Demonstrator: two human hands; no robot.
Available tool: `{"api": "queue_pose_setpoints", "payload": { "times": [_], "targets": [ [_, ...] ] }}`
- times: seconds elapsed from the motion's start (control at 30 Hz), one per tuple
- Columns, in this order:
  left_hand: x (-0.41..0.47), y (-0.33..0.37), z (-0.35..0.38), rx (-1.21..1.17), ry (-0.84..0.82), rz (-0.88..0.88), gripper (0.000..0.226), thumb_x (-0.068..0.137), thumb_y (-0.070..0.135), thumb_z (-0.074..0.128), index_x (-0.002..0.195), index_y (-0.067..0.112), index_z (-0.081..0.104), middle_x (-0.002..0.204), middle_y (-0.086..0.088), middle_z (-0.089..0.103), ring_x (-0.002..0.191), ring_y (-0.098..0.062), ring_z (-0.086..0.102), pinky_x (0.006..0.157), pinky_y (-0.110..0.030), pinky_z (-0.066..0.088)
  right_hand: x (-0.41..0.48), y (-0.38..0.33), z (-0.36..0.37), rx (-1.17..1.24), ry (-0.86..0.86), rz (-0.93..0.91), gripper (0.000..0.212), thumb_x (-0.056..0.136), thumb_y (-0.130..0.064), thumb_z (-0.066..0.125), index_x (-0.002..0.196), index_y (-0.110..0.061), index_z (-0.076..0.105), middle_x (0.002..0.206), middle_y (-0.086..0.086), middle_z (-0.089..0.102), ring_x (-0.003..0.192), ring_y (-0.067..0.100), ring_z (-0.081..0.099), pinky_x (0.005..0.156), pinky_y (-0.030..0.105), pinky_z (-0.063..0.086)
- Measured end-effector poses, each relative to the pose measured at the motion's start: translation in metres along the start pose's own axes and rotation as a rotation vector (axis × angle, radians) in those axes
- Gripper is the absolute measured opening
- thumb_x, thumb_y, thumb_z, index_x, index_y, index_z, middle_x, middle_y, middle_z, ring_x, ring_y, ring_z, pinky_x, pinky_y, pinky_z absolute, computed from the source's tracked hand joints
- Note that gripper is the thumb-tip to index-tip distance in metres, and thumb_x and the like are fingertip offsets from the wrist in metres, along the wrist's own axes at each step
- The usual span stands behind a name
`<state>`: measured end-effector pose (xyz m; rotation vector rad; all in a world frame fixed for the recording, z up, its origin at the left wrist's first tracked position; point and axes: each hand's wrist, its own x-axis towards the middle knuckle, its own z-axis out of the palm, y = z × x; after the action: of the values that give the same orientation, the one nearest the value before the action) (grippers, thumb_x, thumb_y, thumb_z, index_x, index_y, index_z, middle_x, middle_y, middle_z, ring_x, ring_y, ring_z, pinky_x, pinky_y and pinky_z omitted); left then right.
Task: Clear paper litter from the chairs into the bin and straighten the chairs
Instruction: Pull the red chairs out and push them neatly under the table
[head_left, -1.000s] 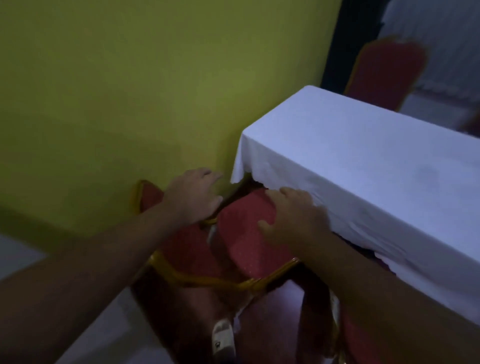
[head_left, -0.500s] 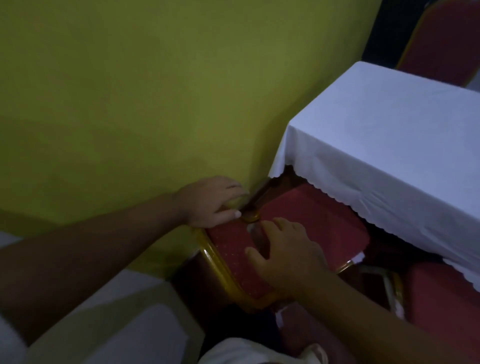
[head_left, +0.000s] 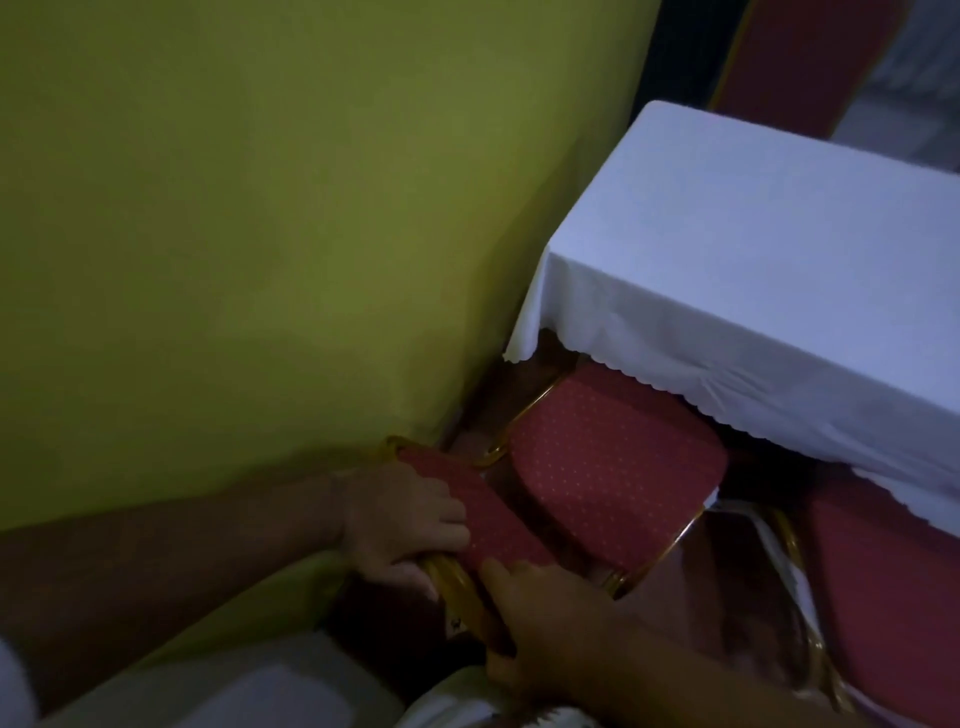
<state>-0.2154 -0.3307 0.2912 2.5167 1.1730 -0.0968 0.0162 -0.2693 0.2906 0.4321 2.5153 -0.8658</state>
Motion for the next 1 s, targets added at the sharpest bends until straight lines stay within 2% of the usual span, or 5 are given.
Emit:
{"api": "queue_pose_setpoints", "payload": {
  "times": [0.13, 0.37, 0.53, 0.83, 1.0],
  "targets": [
    [0.006, -0.007, 0.005, 0.084, 0.049, 0.001, 0.048, 0.095, 0.065, 0.039, 0.103, 0.019, 0.044, 0.097, -0.006, 0.054, 0.076, -0.029, 0.052, 0.056, -0.043, 0.049, 0.003, 0.007, -0.005, -0.004, 0.032, 0.010, 0.038, 0.085, -0.030, 0.065, 0.113, -0.017, 0.043, 0.114, 0.012, 0.056, 0.096, 0.034, 0.060, 0.070, 0.038, 0.044],
    [0.053, 0.007, 0.001, 0.137, 0.169, -0.055, 0.047, 0.094, 0.065, 0.038, 0.101, 0.020, 0.047, 0.092, -0.004, 0.057, 0.070, -0.026, 0.055, 0.050, -0.041, 0.049, -0.032, 0.055, -0.010, -0.013, 0.170, 0.013, 0.052, 0.081, -0.053, 0.053, 0.121, -0.021, 0.046, 0.115, 0.009, 0.058, 0.100, 0.033, 0.059, 0.081, 0.047, 0.051],
    [0.106, 0.035, 0.001, 0.232, 0.236, -0.085, 0.046, 0.084, 0.067, 0.047, 0.097, 0.024, 0.048, 0.088, 0.003, 0.058, 0.065, -0.020, 0.057, 0.040, -0.032, 0.042, -0.077, 0.095, -0.015, -0.111, 0.267, 0.027, 0.040, 0.082, -0.039, 0.059, 0.118, -0.023, 0.049, 0.113, 0.005, 0.061, 0.101, 0.028, 0.059, 0.080, 0.046, 0.049],
    [0.166, 0.069, 0.016, 0.103, 0.278, -0.168, 0.048, 0.091, 0.068, 0.039, 0.097, 0.021, 0.048, 0.090, 0.001, 0.056, 0.069, -0.021, 0.056, 0.051, -0.033, 0.045, -0.136, 0.136, 0.009, -0.306, 0.454, 0.164, 0.034, 0.075, -0.056, 0.052, 0.096, -0.030, 0.052, 0.081, -0.007, 0.063, 0.067, 0.014, 0.062, 0.049, 0.025, 0.039],
    [0.181, 0.069, 0.013, 0.100, 0.256, -0.148, 0.049, 0.091, 0.069, 0.036, 0.095, 0.021, 0.044, 0.089, 0.001, 0.056, 0.069, -0.020, 0.057, 0.046, -0.031, 0.044, -0.142, 0.141, 0.017, -0.363, 0.549, 0.245, 0.037, 0.072, -0.056, 0.050, 0.096, -0.028, 0.053, 0.078, -0.004, 0.062, 0.063, 0.018, 0.060, 0.040, 0.030, 0.041]
  ]
}}
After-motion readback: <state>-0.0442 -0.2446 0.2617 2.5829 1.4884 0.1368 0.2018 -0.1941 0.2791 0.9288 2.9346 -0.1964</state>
